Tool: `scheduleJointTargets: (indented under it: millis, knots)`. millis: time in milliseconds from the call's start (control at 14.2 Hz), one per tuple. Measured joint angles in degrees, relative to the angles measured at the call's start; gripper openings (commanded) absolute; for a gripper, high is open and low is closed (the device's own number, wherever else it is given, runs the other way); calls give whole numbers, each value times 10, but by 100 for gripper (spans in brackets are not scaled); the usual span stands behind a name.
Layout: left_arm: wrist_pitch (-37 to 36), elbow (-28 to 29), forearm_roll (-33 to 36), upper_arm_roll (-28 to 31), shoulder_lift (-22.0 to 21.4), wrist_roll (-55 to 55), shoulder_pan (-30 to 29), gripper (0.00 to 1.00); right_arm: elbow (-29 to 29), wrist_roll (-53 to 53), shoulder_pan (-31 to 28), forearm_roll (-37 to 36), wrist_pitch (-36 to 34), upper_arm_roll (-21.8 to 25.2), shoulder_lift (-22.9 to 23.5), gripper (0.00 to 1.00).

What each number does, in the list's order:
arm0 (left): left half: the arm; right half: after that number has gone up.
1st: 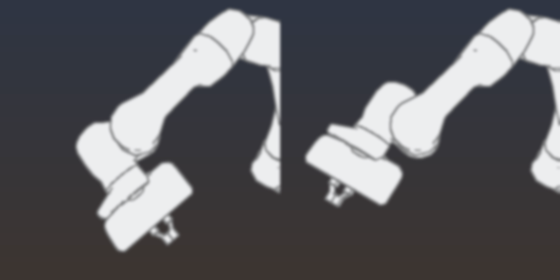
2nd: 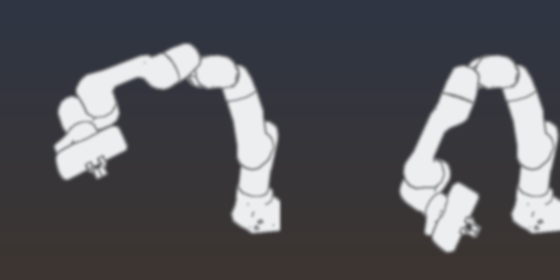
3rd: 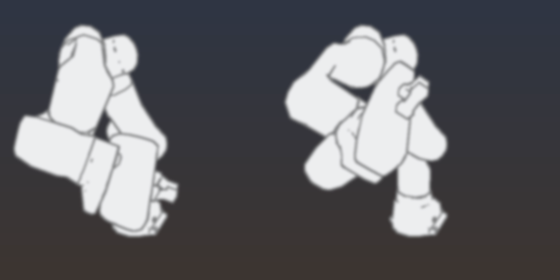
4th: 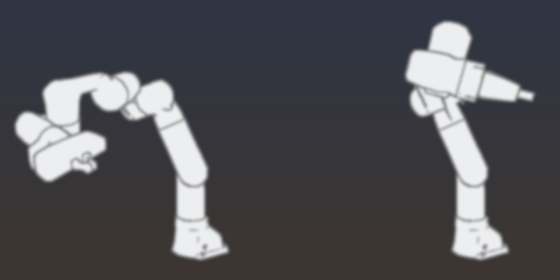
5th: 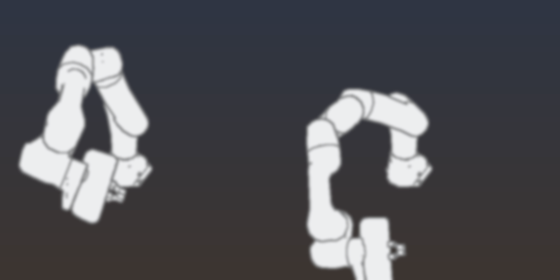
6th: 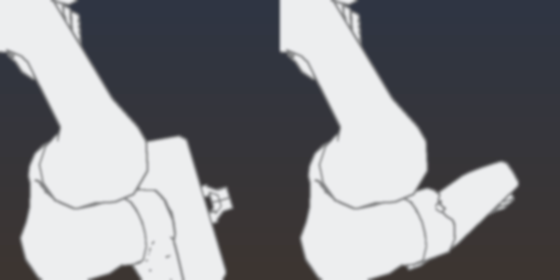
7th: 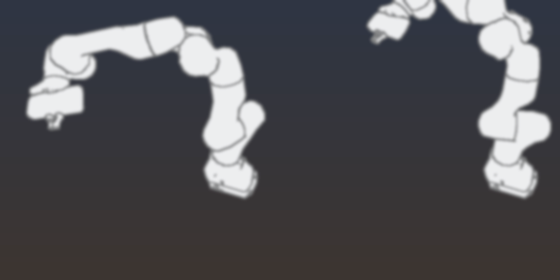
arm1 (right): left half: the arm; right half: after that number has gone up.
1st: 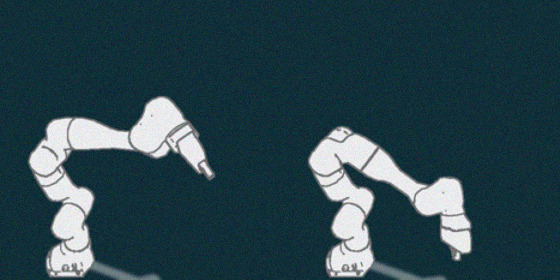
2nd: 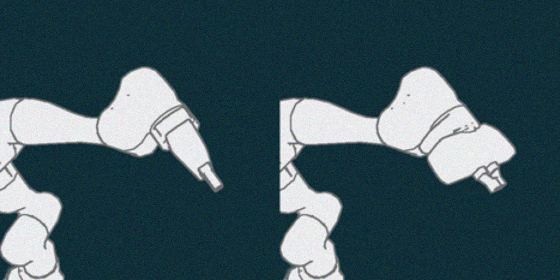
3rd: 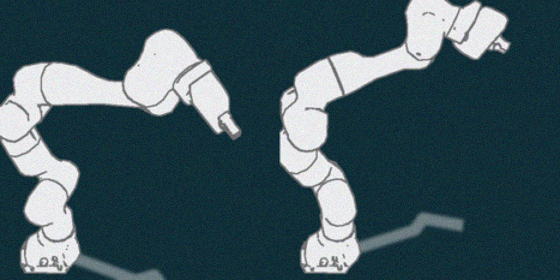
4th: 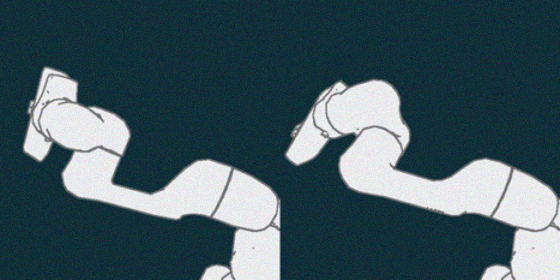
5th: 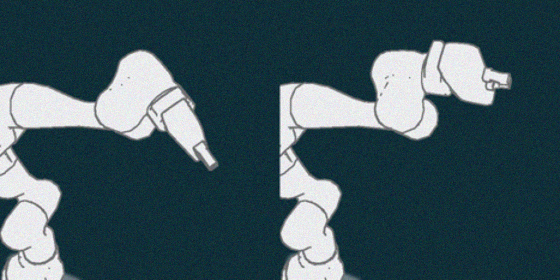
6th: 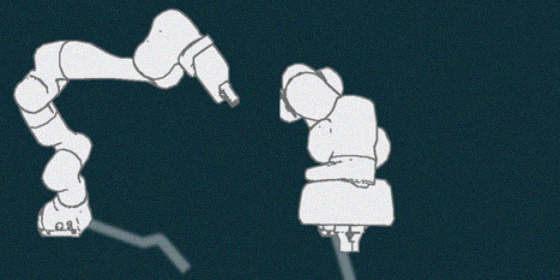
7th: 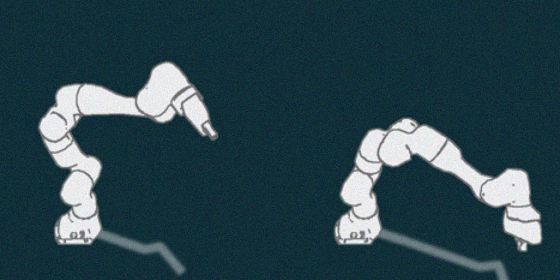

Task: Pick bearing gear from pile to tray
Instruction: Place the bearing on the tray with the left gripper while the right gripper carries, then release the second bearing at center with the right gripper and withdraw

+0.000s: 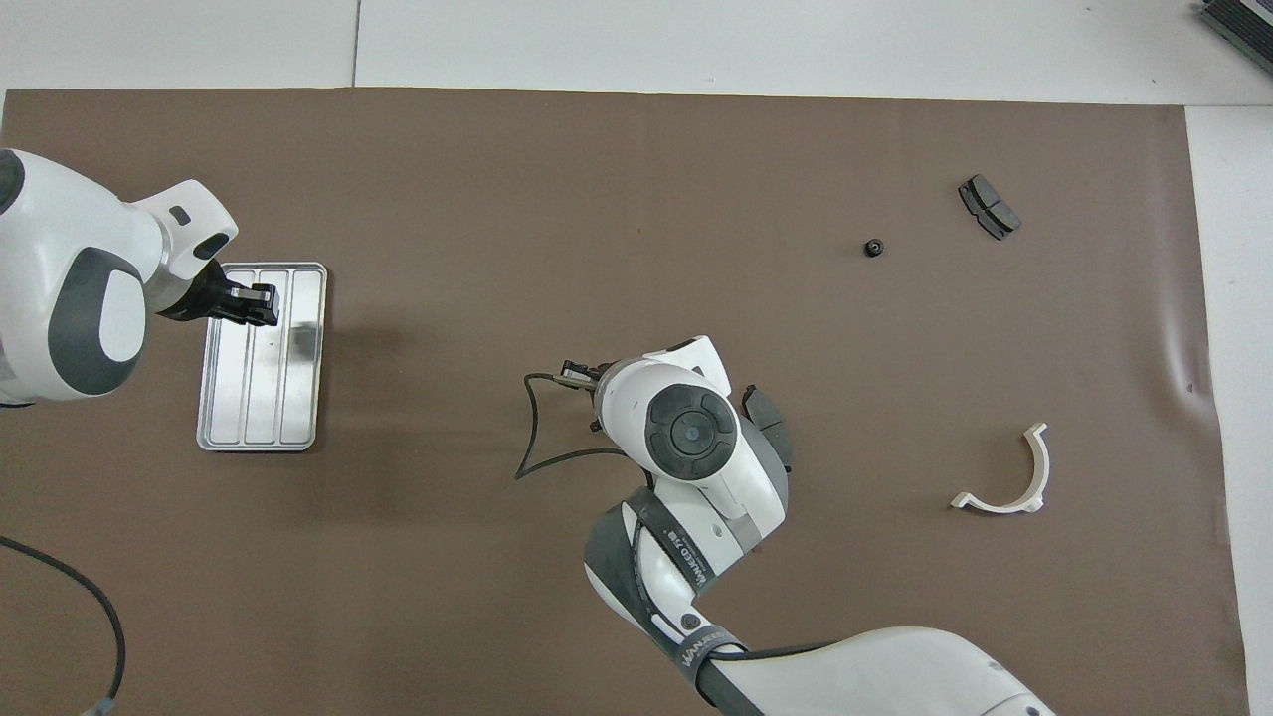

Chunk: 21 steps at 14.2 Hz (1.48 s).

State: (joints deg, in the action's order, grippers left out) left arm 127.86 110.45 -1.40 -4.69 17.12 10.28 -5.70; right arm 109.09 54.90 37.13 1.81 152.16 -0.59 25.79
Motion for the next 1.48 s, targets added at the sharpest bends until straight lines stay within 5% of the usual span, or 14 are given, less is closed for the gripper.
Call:
scheduleJointTargets:
  millis: [141,423,494,705,988,1481]
  knots:
    - [38,26,0,-3,0,2,0,36,-4,0,-1,-1,0,5,1,100]
    - [52,30,0,-6,-2,2,1,89,-16,-1,-2,-22,-22,39,-15,100]
    - [52,29,0,-7,-2,2,2,92,-19,-6,-8,-35,-48,55,-32,100]
    - [52,17,0,-11,-4,-7,14,91,-21,-96,-65,-47,-116,69,-83,100]
    - [40,-8,-1,-13,-5,-123,81,86,-22,-287,-168,-47,-137,70,-92,100]
    - [28,-17,-1,-15,-4,-358,253,77,-108,-468,-241,-41,-178,68,-4,100]
